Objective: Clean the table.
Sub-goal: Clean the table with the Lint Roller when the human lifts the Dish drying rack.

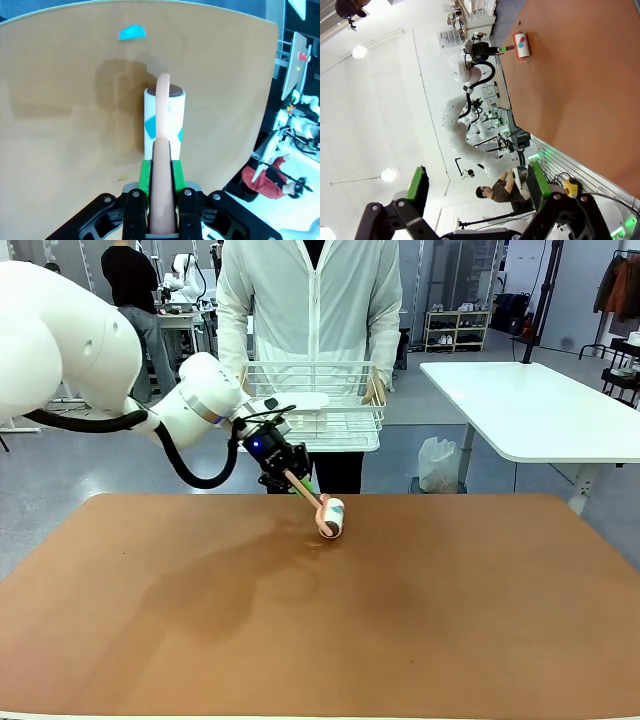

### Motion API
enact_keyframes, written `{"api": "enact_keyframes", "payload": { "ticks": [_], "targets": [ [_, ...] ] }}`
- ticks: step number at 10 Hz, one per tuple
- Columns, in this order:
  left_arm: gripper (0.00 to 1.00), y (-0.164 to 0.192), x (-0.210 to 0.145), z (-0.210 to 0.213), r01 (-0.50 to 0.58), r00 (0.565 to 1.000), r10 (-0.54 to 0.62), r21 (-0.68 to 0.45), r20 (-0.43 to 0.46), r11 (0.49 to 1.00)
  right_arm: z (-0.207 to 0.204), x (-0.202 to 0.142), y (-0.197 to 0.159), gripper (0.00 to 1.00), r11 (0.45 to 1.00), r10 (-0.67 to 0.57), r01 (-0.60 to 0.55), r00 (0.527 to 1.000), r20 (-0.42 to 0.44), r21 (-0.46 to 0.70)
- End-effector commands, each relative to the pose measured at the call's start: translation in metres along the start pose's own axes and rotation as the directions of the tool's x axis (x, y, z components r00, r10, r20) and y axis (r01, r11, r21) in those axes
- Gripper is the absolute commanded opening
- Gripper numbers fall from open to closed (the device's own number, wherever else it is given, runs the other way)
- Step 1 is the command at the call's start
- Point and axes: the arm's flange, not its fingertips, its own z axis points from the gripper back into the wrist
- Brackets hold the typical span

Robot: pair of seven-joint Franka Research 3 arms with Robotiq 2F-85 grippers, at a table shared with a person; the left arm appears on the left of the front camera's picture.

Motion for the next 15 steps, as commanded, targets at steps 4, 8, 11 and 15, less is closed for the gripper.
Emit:
{"api": "enact_keyframes", "payload": {
  "ticks": [4, 8, 11, 15],
  "targets": [
    [0.21, -0.045, 0.005, -0.063, -0.085, 0.996, 0.084, -0.017, -0.015, 0.996, -0.001, -0.003, 0.003, 1.00, 1.000, -0.009, 0.009, 1.000, 0.005, -0.012],
    [0.21, -0.072, -0.006, -0.034, -0.060, 0.998, 0.060, -0.056, 0.001, 0.997, -0.001, -0.003, 0.003, 1.00, 1.000, -0.009, 0.009, 1.000, 0.005, -0.012],
    [0.21, -0.088, -0.038, 0.050, -0.009, 1.000, 0.012, -0.082, 0.026, 0.997, -0.001, -0.003, 0.003, 1.00, 1.000, -0.009, 0.009, 1.000, 0.005, -0.012],
    [0.21, -0.023, -0.037, 0.122, 0.000, 0.994, -0.002, 0.011, 0.112, 1.000, -0.001, -0.003, 0.003, 1.00, 1.000, -0.009, 0.009, 1.000, 0.005, -0.012]
  ]
}}
